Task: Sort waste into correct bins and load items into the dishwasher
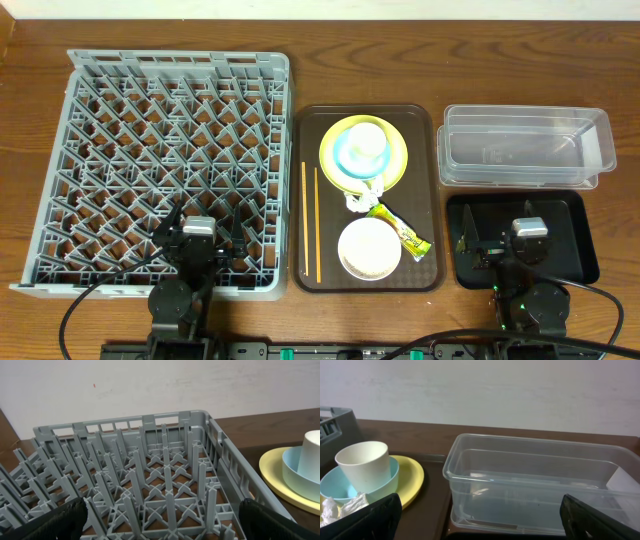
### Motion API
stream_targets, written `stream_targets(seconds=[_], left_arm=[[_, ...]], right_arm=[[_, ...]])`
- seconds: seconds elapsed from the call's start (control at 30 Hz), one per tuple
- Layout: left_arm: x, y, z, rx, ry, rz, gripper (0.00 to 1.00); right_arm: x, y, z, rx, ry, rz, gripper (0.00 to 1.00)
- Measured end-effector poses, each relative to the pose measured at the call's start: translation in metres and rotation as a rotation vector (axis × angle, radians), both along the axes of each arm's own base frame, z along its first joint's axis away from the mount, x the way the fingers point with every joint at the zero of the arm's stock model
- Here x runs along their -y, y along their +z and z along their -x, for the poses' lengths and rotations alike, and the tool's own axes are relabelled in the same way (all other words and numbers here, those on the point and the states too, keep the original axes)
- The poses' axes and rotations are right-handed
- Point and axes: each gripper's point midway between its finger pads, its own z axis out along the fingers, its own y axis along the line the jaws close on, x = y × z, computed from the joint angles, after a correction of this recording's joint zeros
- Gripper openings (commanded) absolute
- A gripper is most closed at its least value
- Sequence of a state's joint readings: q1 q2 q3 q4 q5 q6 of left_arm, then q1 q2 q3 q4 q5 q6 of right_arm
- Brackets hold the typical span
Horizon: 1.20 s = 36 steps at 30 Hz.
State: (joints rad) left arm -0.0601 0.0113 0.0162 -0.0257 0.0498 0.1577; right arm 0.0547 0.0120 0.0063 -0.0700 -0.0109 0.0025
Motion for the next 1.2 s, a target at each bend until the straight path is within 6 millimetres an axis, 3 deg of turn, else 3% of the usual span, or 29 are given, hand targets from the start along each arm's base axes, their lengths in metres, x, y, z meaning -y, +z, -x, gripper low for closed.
stream_targets(seconds=[0.17,1.2], left_arm=[[0.0,-0.01,-0.001,-0.045,0.0,-0.003,0.98],[0.0,-0.01,-0.002,-0.046,0.0,-0.003,0.98]], right_arm=[[-0.011,0.0,0.001,0.0,0.043,0.0,0.99],[-0.01,0.0,0.001,0.0,0.043,0.0,0.99]])
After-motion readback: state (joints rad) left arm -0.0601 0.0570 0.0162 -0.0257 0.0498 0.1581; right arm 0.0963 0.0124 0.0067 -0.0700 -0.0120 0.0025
